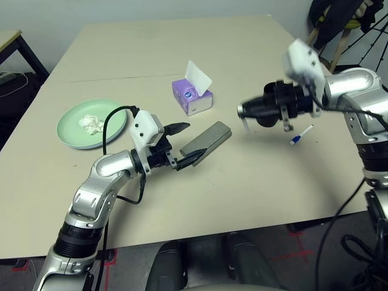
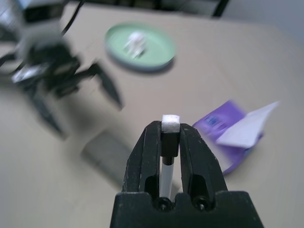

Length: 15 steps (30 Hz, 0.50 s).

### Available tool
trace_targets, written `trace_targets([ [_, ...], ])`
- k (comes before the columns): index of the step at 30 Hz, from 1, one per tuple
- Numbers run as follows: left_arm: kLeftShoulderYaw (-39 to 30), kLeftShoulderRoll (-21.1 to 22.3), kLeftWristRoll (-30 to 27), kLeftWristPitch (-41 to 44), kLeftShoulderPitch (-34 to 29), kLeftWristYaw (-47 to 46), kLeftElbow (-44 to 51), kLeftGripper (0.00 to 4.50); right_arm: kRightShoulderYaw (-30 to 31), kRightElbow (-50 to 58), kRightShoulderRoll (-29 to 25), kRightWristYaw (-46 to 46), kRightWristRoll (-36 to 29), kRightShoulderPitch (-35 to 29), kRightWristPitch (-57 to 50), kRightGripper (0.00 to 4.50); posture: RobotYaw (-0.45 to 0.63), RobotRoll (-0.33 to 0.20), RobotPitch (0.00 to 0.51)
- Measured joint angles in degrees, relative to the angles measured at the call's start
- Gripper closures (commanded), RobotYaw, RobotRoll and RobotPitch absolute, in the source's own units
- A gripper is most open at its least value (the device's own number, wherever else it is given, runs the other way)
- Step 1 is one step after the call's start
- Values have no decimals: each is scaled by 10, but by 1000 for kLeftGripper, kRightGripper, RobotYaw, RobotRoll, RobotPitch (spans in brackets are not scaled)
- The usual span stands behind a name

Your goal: Organize and tidy the items on the table.

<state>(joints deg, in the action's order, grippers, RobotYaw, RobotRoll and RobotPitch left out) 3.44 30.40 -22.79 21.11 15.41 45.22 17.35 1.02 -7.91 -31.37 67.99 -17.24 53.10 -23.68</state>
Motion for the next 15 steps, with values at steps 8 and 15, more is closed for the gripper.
trace_targets([
  [8, 0, 0, 4, -2, 1, 3, -1, 0, -74, -32, 56, -175, -5, 10, 56, 4068, -43, 0, 103],
  [15, 0, -1, 6, -5, 5, 6, -3, 0, -96, -34, 63, -272, -3, 15, 86, 4068, -43, 0, 103],
])
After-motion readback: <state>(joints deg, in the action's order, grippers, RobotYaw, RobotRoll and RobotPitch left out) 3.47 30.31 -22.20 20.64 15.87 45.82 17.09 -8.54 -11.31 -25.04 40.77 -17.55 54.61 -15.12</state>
